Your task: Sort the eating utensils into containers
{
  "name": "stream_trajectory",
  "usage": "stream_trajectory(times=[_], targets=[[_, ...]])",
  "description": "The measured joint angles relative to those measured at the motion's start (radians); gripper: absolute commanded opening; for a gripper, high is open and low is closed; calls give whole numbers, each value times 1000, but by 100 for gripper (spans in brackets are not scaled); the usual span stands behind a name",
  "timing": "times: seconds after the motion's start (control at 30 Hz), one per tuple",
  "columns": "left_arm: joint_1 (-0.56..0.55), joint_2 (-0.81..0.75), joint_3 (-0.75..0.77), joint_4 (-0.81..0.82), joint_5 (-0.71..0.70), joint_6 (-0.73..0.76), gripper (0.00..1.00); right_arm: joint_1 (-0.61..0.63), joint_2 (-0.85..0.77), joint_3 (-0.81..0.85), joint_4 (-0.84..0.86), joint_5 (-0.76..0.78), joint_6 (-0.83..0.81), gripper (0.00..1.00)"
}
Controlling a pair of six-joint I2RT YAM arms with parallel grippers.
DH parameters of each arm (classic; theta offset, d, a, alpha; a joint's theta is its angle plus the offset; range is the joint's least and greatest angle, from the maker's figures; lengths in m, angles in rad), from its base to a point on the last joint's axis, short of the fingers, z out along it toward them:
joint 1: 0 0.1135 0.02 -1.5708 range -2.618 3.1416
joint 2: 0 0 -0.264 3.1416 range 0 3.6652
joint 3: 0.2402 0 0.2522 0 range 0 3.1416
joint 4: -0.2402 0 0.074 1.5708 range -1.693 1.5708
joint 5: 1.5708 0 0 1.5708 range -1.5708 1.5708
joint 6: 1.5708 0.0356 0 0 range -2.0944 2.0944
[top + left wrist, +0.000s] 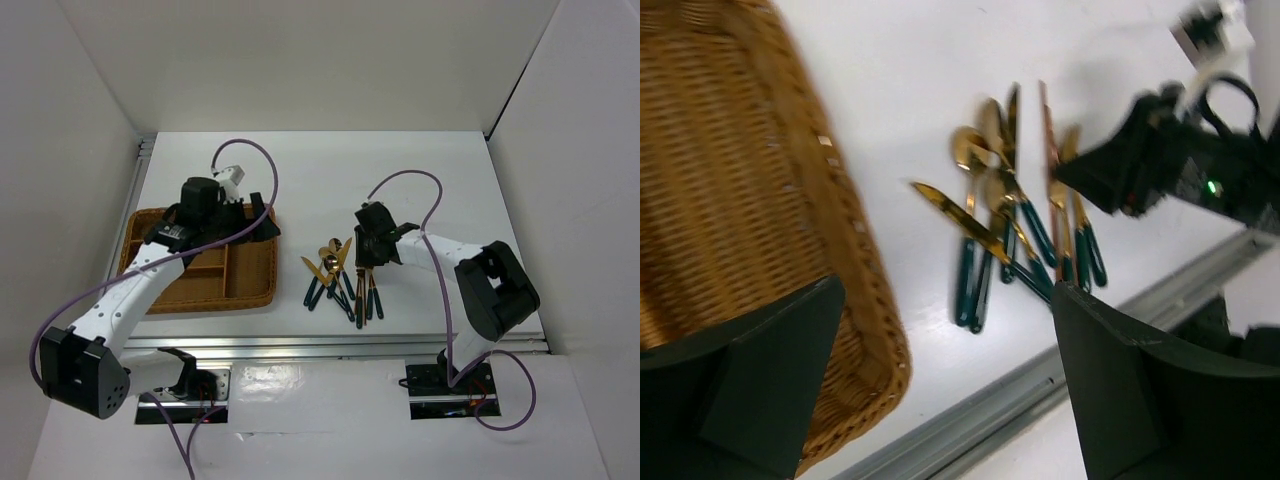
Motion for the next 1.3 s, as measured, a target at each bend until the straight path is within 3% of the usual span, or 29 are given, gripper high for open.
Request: stream_trajectory(times=[0.27, 0.57, 0.73, 1.1, 1.2, 1.3], targets=[[-182, 12, -104, 160, 134, -1, 100, 0, 0, 109, -74, 5, -3, 5], [-319, 161, -259, 493, 191, -13, 100, 0, -3, 196, -135, 8, -4, 5], [-358, 317, -256, 655, 211, -32, 99, -2, -31, 217, -151, -8, -9, 5], [-422, 565, -135, 818, 233, -60, 95, -7, -92, 221, -163, -27, -11, 8], [-429, 591, -116, 846, 238, -61, 91, -7, -108, 221, -164, -35, -11, 8], [-434, 604, -113, 865, 244, -66, 80, -8, -118, 221, -164, -38, -19, 8]])
